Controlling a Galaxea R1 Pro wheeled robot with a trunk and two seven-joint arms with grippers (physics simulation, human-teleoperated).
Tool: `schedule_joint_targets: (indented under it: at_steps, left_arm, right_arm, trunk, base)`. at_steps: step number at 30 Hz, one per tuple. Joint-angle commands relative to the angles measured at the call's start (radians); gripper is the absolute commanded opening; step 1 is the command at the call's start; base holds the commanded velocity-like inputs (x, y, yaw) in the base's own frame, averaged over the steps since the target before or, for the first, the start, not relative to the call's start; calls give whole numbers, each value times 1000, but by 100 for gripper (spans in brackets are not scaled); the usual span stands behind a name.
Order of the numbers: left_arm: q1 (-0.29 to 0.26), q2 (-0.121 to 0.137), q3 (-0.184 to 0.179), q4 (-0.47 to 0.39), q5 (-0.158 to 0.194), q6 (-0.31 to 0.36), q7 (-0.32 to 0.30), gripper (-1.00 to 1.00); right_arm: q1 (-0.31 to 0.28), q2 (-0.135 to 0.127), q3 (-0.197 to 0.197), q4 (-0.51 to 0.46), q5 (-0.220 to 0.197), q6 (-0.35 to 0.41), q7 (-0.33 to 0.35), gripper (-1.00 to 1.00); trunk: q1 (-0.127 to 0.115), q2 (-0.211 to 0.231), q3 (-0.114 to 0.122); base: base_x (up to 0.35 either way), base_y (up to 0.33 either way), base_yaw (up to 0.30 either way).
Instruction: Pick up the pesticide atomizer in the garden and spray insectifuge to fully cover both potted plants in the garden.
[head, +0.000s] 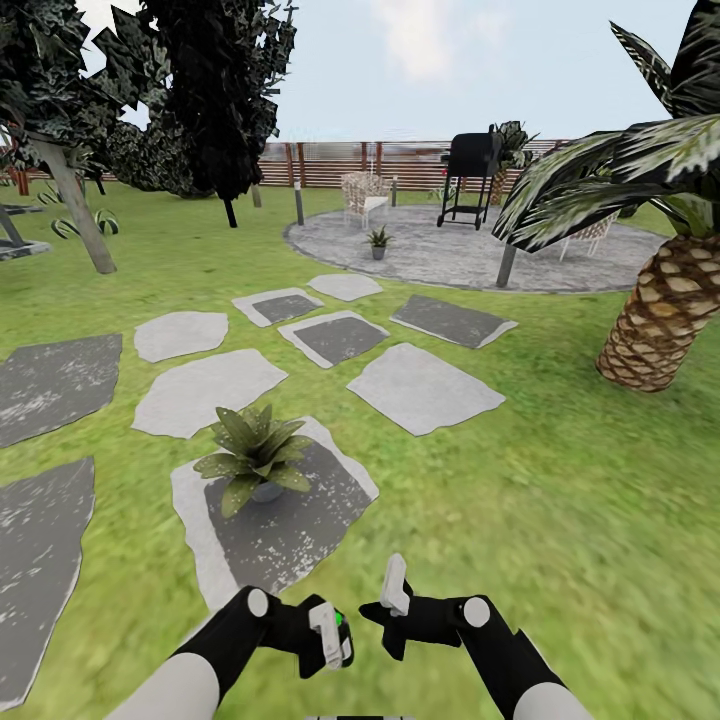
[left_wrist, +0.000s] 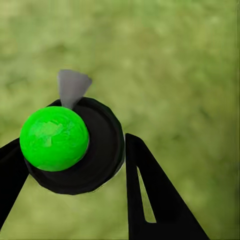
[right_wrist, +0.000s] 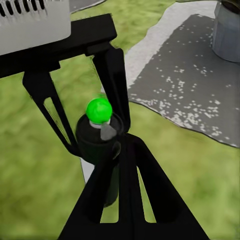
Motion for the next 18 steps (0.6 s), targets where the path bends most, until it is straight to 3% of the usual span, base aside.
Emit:
schedule_joint_targets:
  at_steps: [1, 5, 8, 10, 18]
  left_arm:
    - [0, -4, 9, -1, -9, -6, -3, -100]
    - [0, -10, 11, -2, -5, -6, -2, -100]
    - [-1, -10, 10, -3, 51, -8, -3, -100]
    - [-2, -10, 8, -2, 71, -10, -4, -100]
    - [-2, -11, 7, -2, 77, -12, -5, -100]
  right_arm:
    - [0, 1, -6, -1, 7, -4, 4, -100]
    - [0, 1, -6, -1, 7, -4, 4, -100]
    - [0, 1, -6, -1, 7, -4, 4, -100]
    - [0, 1, -6, -1, 7, -4, 4, -100]
    - [0, 1, -6, -2, 7, -4, 4, -100]
  trunk:
    - [0, 0, -1]
    - [0, 0, -1]
    - [0, 0, -1]
    - [0, 0, -1]
    - [0, 0, -1]
  base:
    - [0, 0, 0]
    - [0, 0, 0]
    - [0, 0, 0]
    - [0, 0, 0]
    - [0, 0, 0]
